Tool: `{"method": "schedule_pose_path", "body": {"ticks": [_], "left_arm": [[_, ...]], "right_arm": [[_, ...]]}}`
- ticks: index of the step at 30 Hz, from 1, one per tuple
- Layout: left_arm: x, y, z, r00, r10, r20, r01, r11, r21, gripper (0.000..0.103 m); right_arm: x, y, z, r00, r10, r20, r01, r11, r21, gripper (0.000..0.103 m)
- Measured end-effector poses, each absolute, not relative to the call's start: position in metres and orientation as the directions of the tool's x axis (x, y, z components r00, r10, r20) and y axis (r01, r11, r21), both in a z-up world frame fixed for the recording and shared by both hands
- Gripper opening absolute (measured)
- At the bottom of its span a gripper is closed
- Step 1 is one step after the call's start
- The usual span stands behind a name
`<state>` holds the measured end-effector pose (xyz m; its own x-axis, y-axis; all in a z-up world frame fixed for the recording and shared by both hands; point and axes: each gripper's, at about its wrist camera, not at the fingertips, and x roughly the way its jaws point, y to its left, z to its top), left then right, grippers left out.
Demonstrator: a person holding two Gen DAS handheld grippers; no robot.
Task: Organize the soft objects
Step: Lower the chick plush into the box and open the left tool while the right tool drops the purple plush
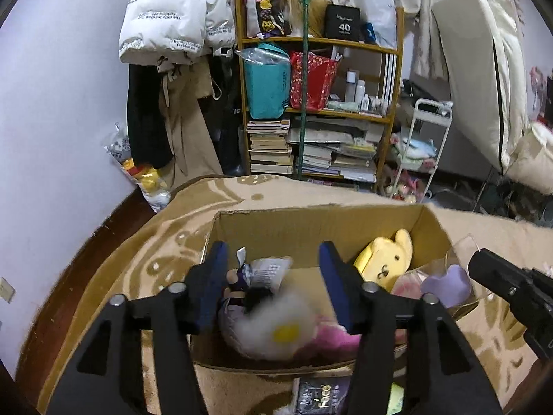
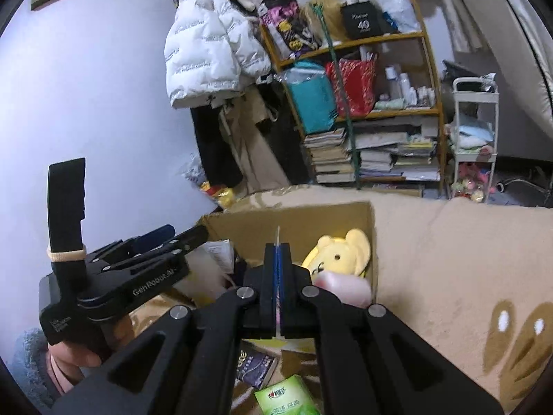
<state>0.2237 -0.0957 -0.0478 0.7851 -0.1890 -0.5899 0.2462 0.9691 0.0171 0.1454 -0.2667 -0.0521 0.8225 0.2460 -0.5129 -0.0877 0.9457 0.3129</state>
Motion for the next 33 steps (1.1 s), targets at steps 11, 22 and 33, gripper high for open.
{"method": "schedule_pose_path", "body": {"ticks": [11, 22, 33], "left_arm": [[0.211, -0.086, -0.045, 0.763, -0.153, -0.628, 0.227, 0.973, 0.038, 0.091], [0.167, -0.06, -0.042, 0.732, -0.143, -0.666, 0.237, 0.97, 0.052, 0.096], [0.128, -0.047, -0.059, 0.663, -0.138, -0.736, 0.267, 0.962, 0.06, 0.097]], "right_arm": [[0.136, -0.267, -0.052, 0.785, 0.237, -0.572, -0.075, 0.953, 0.293, 0.008], [0.09, -0.265, -0.042, 0.784, 0.183, -0.594, -0.026, 0.965, 0.262, 0.062], [0.056, -0.258, -0.052, 0.754, 0.156, -0.638, -0.006, 0.973, 0.231, 0.097]]}}
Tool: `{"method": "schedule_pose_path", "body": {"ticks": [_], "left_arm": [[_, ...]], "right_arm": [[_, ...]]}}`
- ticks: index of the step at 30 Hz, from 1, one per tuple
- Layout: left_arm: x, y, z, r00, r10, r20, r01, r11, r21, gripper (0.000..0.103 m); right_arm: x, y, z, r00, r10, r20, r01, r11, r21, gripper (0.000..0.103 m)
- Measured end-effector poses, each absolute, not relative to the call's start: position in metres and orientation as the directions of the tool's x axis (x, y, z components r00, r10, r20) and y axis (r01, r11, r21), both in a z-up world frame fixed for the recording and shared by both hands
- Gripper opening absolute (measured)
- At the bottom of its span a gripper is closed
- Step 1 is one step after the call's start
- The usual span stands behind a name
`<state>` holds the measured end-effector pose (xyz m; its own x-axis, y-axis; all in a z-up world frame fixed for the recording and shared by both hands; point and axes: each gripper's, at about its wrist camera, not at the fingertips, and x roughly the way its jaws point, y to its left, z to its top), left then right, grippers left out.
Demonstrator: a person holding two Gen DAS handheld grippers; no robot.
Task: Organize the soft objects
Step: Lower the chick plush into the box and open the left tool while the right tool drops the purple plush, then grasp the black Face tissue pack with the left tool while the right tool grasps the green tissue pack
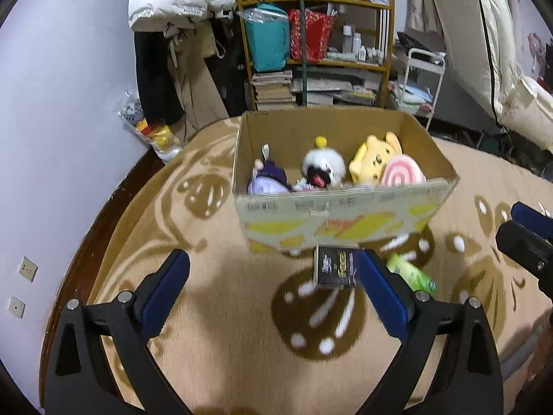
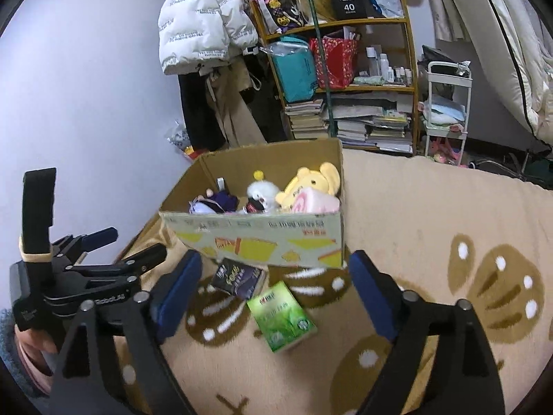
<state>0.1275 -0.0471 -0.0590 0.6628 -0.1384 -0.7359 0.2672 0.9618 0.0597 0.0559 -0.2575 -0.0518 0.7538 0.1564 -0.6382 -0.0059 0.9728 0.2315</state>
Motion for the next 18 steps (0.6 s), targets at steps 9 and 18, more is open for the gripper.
{"method": "schedule_pose_path", "body": {"ticks": [9, 18], "left_arm": [[0.131, -0.045, -0.08, 0.606, -0.149, -0.781, 0.286, 0.957, 0.039, 0.097], [0.148, -0.051, -0.097, 0.564, -0.188, -0.804, 0.302, 0.953, -0.011, 0.096]], "right_arm": [[0.059, -0.259, -0.069, 0.716, 0.132, -0.685, 0.009, 0.98, 0.199, 0.103], [0.07, -0.257, -0.099, 0.68, 0.12, -0.723, 0.01, 0.985, 0.172, 0.103]]}}
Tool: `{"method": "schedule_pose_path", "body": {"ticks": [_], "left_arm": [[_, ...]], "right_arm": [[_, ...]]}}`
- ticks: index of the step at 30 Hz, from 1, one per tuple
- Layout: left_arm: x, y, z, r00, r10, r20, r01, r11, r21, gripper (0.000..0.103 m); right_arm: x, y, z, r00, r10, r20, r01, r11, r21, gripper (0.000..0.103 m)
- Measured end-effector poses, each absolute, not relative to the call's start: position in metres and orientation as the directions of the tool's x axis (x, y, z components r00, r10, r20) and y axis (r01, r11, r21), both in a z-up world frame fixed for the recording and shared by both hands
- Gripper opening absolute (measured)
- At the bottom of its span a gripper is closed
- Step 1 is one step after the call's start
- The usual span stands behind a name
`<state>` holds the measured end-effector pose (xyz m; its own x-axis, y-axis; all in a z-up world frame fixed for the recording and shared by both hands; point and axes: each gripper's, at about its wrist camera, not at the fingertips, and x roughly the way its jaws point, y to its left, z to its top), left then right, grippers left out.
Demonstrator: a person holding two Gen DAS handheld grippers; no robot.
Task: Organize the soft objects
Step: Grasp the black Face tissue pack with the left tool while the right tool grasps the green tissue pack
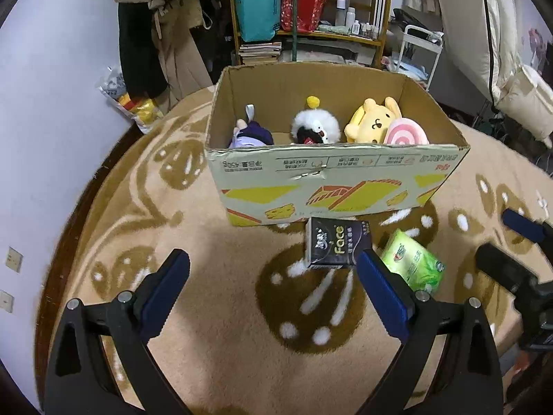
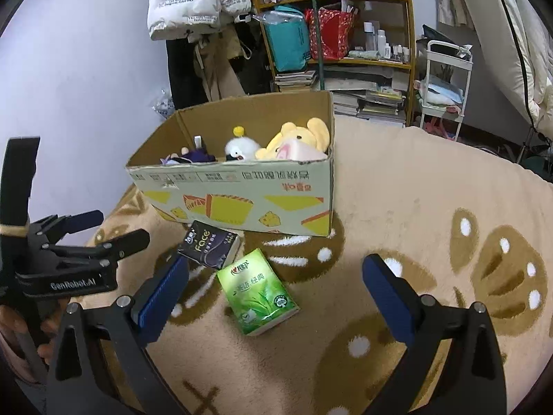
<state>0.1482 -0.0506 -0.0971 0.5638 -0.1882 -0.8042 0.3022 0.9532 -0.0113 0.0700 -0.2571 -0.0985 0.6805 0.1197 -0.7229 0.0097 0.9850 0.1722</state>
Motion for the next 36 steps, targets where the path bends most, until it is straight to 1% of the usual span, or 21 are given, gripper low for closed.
{"method": "schedule_pose_path", "body": {"ticks": [8, 24, 28, 33, 36], "left_arm": [[0.17, -0.053, -0.111, 0.514, -0.245, -0.822, 0.301, 0.949, -0.095, 0.096], [0.182, -0.075, -0.146, 0.439, -0.286, -0.852, 0.37, 0.921, -0.119, 0.096], [0.186, -0.079, -0.15, 0.401, -0.321, -0.858, 0.365, 0.915, -0.172, 0.096], [0.19, -0.08, -0.154, 0.396, -0.324, -0.859, 0.36, 0.916, -0.178, 0.096], [0.191, -0.086, -0.157, 0.397, -0.306, -0.865, 0.374, 0.915, -0.151, 0.096]], "right_arm": [[0.084, -0.248, -0.125, 0.643, 0.09, -0.761, -0.003, 0.993, 0.115, 0.103], [0.103, -0.238, -0.165, 0.537, 0.111, -0.836, -0.02, 0.993, 0.118, 0.103], [0.104, -0.236, -0.17, 0.525, 0.113, -0.844, -0.03, 0.993, 0.115, 0.103], [0.105, -0.231, -0.176, 0.504, 0.119, -0.855, -0.039, 0.993, 0.115, 0.103], [0.104, -0.231, -0.179, 0.496, 0.116, -0.861, -0.035, 0.993, 0.114, 0.103]]}}
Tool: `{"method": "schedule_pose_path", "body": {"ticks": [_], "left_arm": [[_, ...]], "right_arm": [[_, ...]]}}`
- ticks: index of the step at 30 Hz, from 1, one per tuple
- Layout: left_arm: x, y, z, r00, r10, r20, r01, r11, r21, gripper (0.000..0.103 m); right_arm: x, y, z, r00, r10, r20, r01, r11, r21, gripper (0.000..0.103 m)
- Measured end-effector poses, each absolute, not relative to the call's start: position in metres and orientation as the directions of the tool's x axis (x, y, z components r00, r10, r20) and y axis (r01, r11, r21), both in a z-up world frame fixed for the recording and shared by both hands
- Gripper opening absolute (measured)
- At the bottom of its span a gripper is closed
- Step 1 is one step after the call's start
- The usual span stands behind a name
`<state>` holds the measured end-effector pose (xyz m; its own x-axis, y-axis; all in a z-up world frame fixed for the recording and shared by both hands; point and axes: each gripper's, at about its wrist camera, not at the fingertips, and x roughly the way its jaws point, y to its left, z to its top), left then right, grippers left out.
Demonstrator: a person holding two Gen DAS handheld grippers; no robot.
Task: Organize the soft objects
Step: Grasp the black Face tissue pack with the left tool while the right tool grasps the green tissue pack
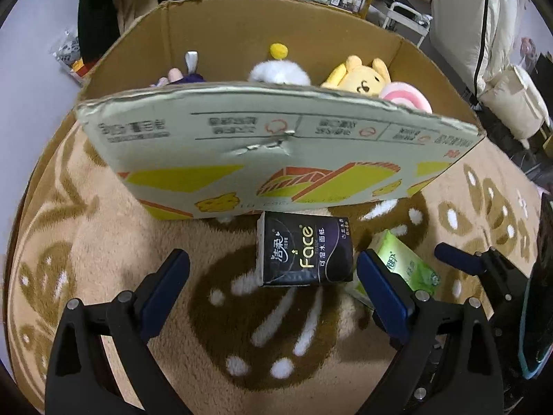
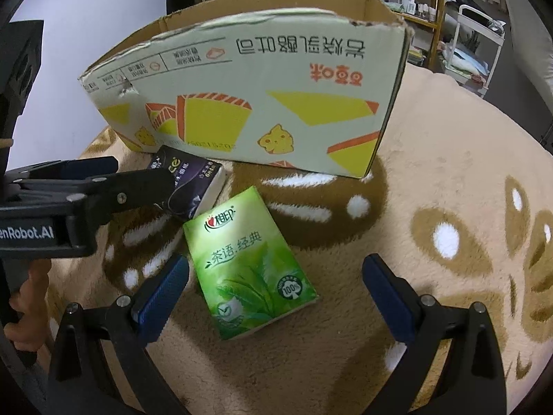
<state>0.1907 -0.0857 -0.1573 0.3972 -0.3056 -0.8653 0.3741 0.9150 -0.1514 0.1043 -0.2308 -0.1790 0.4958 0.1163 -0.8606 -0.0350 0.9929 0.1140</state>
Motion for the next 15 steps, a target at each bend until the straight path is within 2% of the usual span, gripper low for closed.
{"method": "schedule_pose_path", "body": {"ticks": [15], "left_arm": [[0.194, -0.116, -0.17, 0.381, -0.283, -0.88, 0.428, 0.898, -0.103, 0.096]], "right_arm": [[0.109, -0.24, -0.184, 0.497, 0.063, -0.866, -0.003, 0.998, 0.071, 0.103]]}}
